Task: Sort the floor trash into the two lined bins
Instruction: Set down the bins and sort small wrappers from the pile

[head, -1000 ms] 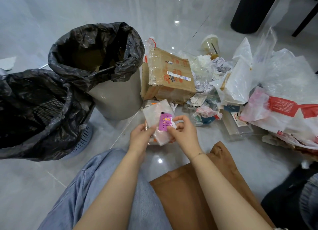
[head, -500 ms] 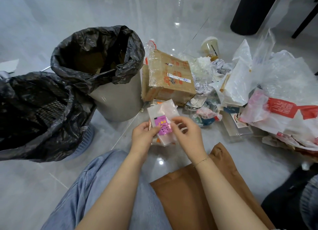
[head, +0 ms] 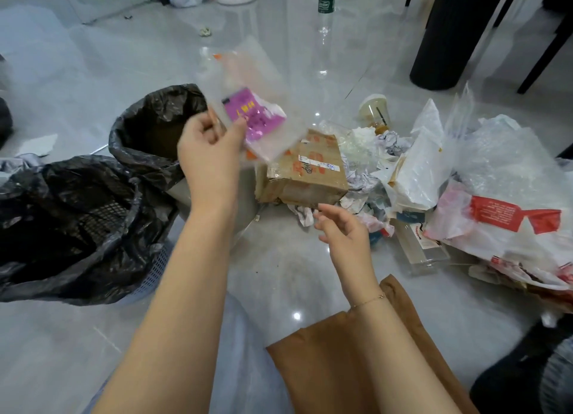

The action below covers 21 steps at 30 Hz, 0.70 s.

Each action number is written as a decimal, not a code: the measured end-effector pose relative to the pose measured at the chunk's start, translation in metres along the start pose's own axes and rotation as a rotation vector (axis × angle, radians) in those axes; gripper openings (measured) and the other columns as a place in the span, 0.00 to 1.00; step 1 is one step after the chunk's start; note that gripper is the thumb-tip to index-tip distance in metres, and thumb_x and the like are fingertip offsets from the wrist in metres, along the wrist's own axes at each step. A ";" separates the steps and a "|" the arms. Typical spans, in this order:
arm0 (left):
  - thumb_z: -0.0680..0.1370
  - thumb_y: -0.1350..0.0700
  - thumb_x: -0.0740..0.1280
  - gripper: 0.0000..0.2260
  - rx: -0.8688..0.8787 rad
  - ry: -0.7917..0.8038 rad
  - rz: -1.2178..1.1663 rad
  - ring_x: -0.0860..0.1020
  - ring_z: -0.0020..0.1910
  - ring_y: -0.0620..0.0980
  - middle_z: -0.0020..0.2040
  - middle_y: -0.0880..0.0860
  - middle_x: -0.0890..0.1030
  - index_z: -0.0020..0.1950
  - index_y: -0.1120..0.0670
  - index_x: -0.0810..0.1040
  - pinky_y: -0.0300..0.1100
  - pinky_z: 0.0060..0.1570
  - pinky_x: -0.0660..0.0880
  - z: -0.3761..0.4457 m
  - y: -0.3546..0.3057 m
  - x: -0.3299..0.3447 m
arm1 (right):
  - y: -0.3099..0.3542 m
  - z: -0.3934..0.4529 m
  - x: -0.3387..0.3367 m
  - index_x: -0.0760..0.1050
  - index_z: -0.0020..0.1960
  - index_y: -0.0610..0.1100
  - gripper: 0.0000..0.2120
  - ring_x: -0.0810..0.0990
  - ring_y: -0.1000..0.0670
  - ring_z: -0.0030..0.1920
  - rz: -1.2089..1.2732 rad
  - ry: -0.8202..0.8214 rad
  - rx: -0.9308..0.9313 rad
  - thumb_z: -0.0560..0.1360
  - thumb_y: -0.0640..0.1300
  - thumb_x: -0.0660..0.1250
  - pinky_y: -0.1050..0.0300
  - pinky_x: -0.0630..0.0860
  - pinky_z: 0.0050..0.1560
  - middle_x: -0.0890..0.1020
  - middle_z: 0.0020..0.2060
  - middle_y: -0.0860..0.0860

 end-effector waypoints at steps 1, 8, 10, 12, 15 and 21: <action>0.73 0.63 0.71 0.10 -0.002 -0.039 -0.004 0.81 0.39 0.44 0.44 0.52 0.83 0.53 0.59 0.76 0.36 0.40 0.76 0.012 -0.004 -0.003 | -0.001 -0.003 0.002 0.78 0.53 0.50 0.09 0.80 0.53 0.54 -0.003 0.004 0.010 0.78 0.39 0.63 0.51 0.77 0.59 0.83 0.51 0.51; 0.69 0.60 0.71 0.22 -0.129 -0.212 0.164 0.81 0.49 0.49 0.56 0.57 0.79 0.61 0.59 0.71 0.45 0.49 0.81 0.084 0.018 -0.036 | -0.019 -0.012 0.020 0.77 0.52 0.49 0.09 0.80 0.51 0.52 -0.084 0.087 0.067 0.77 0.37 0.62 0.51 0.77 0.58 0.82 0.50 0.50; 0.70 0.56 0.69 0.24 -0.186 -0.154 0.336 0.79 0.55 0.53 0.59 0.57 0.78 0.64 0.59 0.70 0.48 0.56 0.78 0.090 0.028 -0.036 | -0.023 -0.012 0.022 0.78 0.53 0.48 0.10 0.80 0.52 0.51 -0.104 0.097 0.072 0.78 0.37 0.62 0.52 0.77 0.57 0.83 0.49 0.51; 0.72 0.53 0.66 0.27 -0.222 -0.094 0.501 0.77 0.60 0.56 0.63 0.59 0.76 0.69 0.61 0.68 0.49 0.61 0.75 0.090 0.033 -0.033 | -0.028 -0.012 0.024 0.78 0.55 0.45 0.11 0.80 0.53 0.51 -0.124 0.110 0.080 0.78 0.36 0.60 0.53 0.77 0.57 0.83 0.48 0.51; 0.78 0.49 0.60 0.29 -0.210 -0.089 0.648 0.70 0.67 0.59 0.71 0.64 0.68 0.74 0.65 0.61 0.48 0.65 0.70 0.089 0.030 -0.028 | -0.031 -0.012 0.026 0.77 0.54 0.46 0.11 0.80 0.55 0.50 -0.134 0.123 0.083 0.78 0.36 0.60 0.56 0.76 0.55 0.83 0.48 0.51; 0.81 0.52 0.56 0.21 0.093 -0.100 0.637 0.68 0.70 0.48 0.72 0.53 0.70 0.73 0.56 0.67 0.45 0.72 0.61 0.060 -0.006 -0.022 | -0.034 -0.009 0.020 0.77 0.54 0.47 0.11 0.80 0.55 0.50 -0.141 0.117 0.077 0.78 0.36 0.60 0.58 0.76 0.54 0.82 0.47 0.53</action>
Point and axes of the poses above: each hand's wrist, its own z-axis towards the middle knuckle, its own x-axis out of the palm, y = z × x, the point moved 6 cm from there along z, towards the middle knuckle
